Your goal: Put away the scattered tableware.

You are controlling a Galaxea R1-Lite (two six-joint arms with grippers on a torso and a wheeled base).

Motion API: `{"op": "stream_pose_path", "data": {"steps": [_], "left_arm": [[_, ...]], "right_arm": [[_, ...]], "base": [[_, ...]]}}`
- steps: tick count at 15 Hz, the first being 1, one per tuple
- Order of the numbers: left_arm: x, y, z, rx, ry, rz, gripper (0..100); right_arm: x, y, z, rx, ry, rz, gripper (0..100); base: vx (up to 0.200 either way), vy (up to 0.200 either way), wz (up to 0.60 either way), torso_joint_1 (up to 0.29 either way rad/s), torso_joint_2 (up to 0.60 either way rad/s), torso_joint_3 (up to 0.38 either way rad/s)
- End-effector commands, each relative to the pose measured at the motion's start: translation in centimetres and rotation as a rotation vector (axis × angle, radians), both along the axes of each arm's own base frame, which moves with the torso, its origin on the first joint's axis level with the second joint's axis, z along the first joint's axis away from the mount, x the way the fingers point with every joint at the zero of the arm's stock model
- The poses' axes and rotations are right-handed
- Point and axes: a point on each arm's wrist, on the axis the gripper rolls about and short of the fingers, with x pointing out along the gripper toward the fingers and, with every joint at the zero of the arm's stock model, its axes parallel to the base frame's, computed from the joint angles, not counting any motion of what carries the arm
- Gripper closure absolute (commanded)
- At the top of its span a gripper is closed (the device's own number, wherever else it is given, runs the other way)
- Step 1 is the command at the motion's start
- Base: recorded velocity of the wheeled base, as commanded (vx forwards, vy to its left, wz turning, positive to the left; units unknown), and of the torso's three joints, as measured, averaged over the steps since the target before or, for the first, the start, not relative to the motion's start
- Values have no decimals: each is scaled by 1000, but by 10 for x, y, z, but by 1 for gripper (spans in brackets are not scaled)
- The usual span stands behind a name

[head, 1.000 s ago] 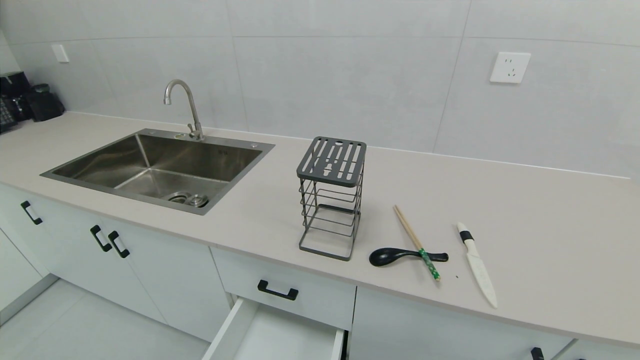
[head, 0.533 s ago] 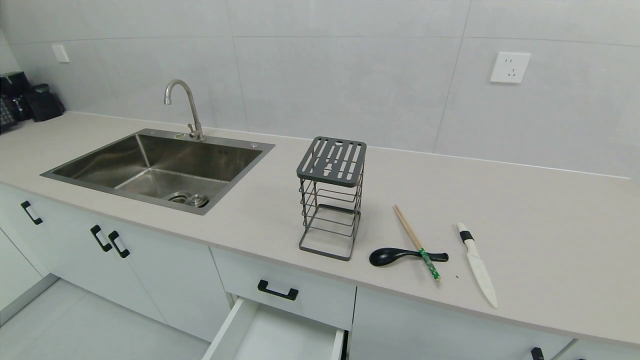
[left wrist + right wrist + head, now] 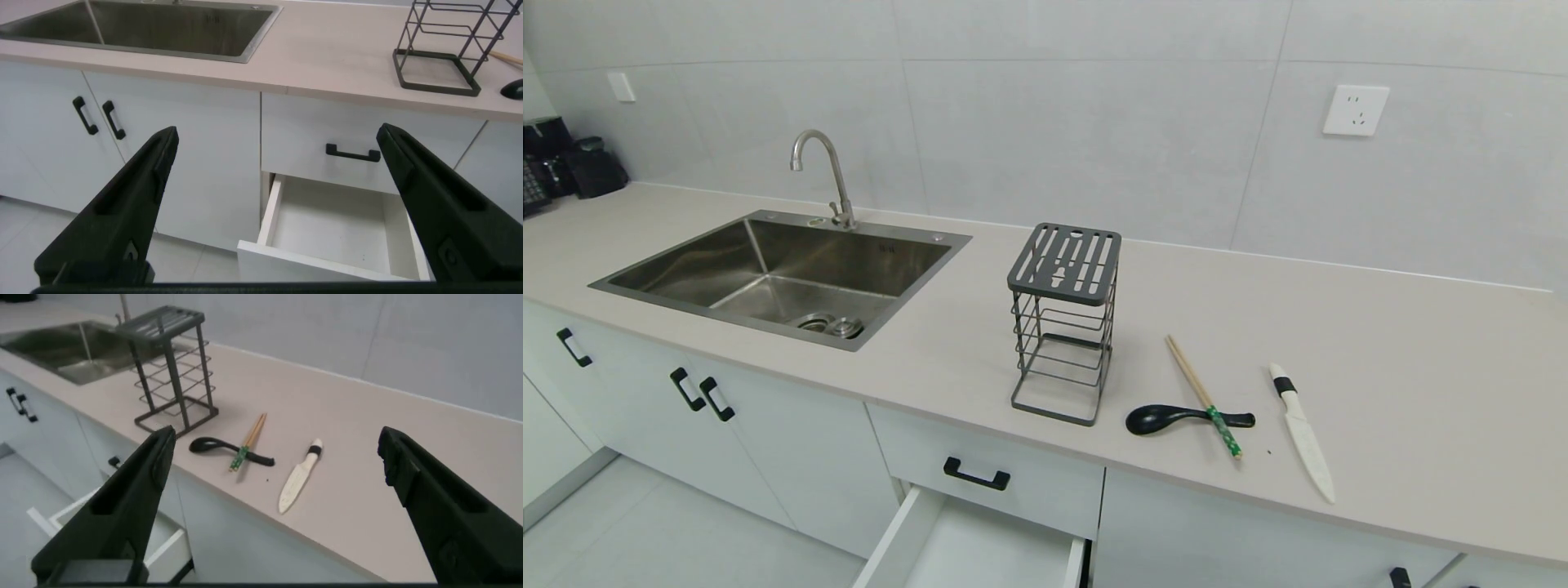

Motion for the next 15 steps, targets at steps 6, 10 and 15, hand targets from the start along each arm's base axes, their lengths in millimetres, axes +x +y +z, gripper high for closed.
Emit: {"op": "stream_pose_path", "data": {"steps": [6, 10, 15], "left_arm": [[0, 0, 0, 0, 0, 0, 0], [0, 0, 0, 0, 0, 0, 0], [0, 0, 0, 0, 0, 0, 0]], "right_arm": [[83, 7, -32, -81, 515, 98, 0], [100, 9, -49, -87, 664, 104, 0], [113, 14, -56, -101, 720, 133, 0]], "base": [[0, 0, 0, 0, 0, 0], [0, 0, 0, 0, 0, 0], [0, 0, 0, 0, 0, 0]]}}
